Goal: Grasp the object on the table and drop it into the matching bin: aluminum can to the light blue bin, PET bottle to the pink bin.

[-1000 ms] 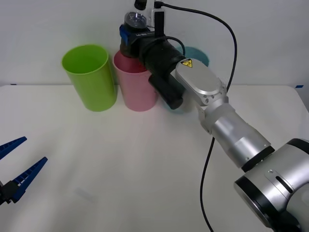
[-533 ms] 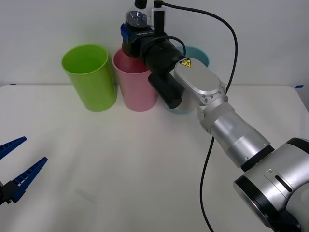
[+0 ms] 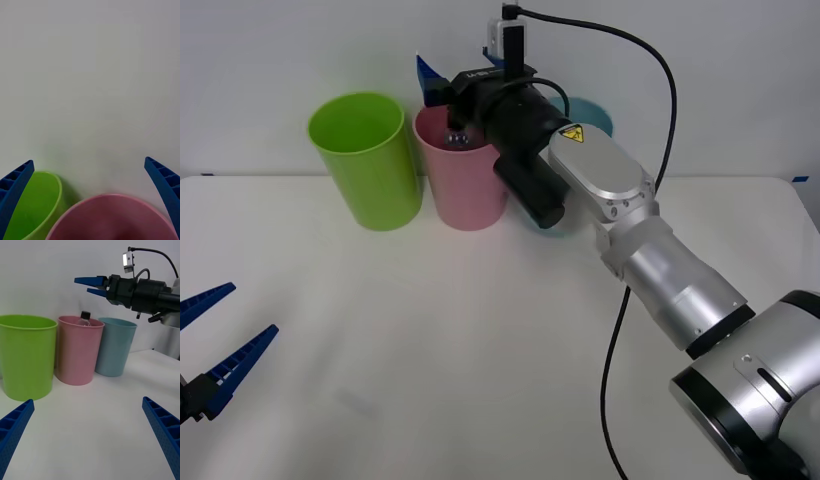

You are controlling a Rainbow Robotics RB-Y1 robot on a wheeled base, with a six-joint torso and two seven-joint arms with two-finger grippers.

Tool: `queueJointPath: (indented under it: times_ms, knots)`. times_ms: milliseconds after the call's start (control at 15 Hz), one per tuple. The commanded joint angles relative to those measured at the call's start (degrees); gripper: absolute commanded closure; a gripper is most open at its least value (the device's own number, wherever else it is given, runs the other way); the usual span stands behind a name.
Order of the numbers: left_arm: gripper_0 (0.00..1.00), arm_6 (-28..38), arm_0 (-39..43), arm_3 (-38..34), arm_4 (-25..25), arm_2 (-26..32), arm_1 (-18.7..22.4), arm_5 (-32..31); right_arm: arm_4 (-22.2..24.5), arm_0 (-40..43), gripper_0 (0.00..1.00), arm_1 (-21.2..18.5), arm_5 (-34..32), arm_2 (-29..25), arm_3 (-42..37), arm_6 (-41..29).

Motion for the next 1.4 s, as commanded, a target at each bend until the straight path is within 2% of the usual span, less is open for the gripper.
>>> queueJointPath:
  times_ms: [67, 267, 800, 867, 1067, 1267, 1400]
  knots:
    - [0.00, 0.0, 0.0, 0.0, 0.0, 0.0, 0.0, 0.0, 0.0, 5.2, 0.00, -2.9, -1.2, 0.9, -7.2, -0.3]
    - [0.00, 0.0, 0.0, 0.0, 0.0, 0.0, 0.0, 0.0, -0.3, 10.5, 0.00, -6.7, -1.6, 2.6, -15.2, -0.9]
    - [0.00, 0.0, 0.0, 0.0, 0.0, 0.0, 0.0, 0.0, -2.1, 29.6, 0.00, -20.5, -5.3, 2.8, -39.3, -1.5]
    - [0.00, 0.0, 0.0, 0.0, 0.0, 0.0, 0.0, 0.0, -2.7, 32.7, 0.00, -22.7, -6.0, 2.3, -42.4, -1.2]
    - [0.00, 0.0, 0.0, 0.0, 0.0, 0.0, 0.0, 0.0, -3.6, 40.6, 0.00, -26.2, -12.8, -1.9, -47.3, -0.2]
    - [0.00, 0.0, 0.0, 0.0, 0.0, 0.0, 0.0, 0.0, -6.5, 47.6, 0.00, -29.9, -17.4, -5.1, -51.1, 1.6]
    - [0.00, 0.0, 0.0, 0.0, 0.0, 0.0, 0.0, 0.0, -7.4, 51.8, 0.00, -30.5, -21.3, -8.3, -52.2, 3.0]
